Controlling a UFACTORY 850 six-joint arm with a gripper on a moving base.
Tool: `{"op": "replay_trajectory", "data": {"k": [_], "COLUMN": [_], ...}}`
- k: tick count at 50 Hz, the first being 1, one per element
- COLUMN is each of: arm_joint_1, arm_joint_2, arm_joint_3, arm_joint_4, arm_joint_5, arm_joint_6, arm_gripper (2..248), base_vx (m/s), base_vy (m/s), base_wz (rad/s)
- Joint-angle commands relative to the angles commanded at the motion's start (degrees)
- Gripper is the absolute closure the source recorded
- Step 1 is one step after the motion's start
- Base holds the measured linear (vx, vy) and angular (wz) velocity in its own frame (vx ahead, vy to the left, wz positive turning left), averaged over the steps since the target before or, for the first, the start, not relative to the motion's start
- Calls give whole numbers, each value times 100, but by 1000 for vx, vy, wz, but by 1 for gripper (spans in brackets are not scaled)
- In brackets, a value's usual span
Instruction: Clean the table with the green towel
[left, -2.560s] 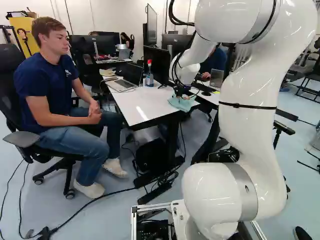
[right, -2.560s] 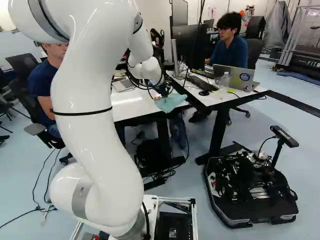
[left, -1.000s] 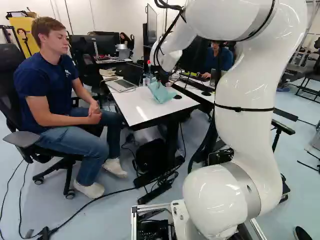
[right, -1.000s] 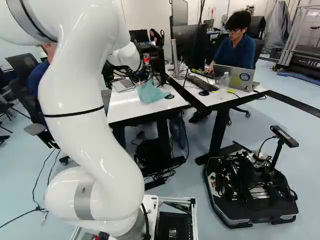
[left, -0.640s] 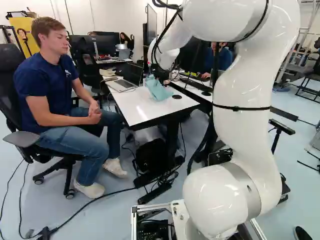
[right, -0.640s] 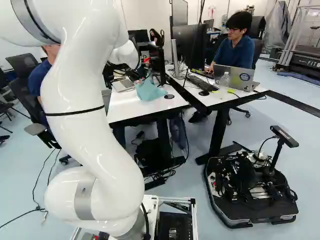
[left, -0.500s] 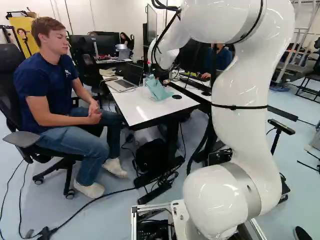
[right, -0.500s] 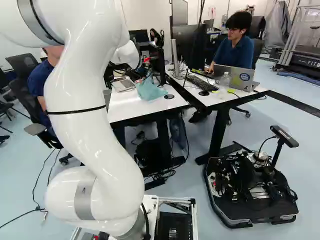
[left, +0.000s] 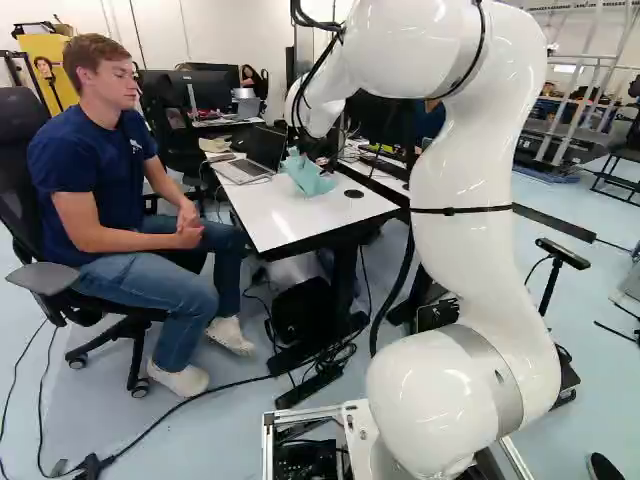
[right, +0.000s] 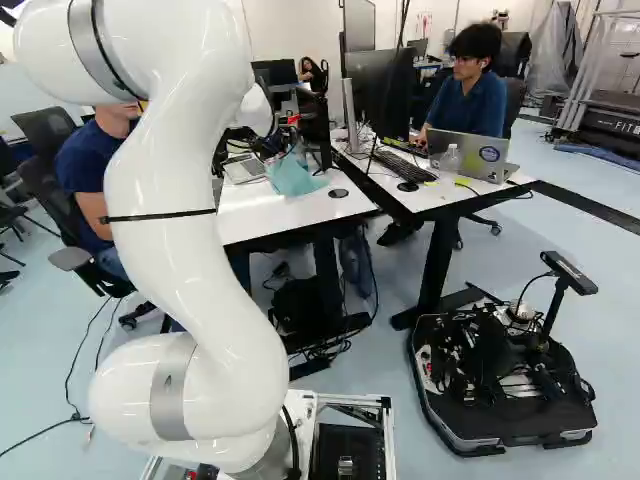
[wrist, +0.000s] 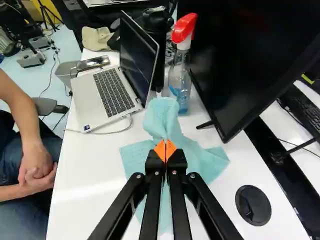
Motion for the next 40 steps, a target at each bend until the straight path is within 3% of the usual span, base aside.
{"op": "replay_trajectory", "data": {"k": [11,40], "arm_joint_1": [113,129], "arm_joint_2": [-13,-267], "arm_joint_3": [-16,-7], "arm_joint_4": [0,0], "arm_joint_5": [0,0], "arm_joint_6": [0,0], "arm_gripper": [227,227], "base_vx": [0,0], "base_vy": [0,0], "base_wz": [0,0]}}
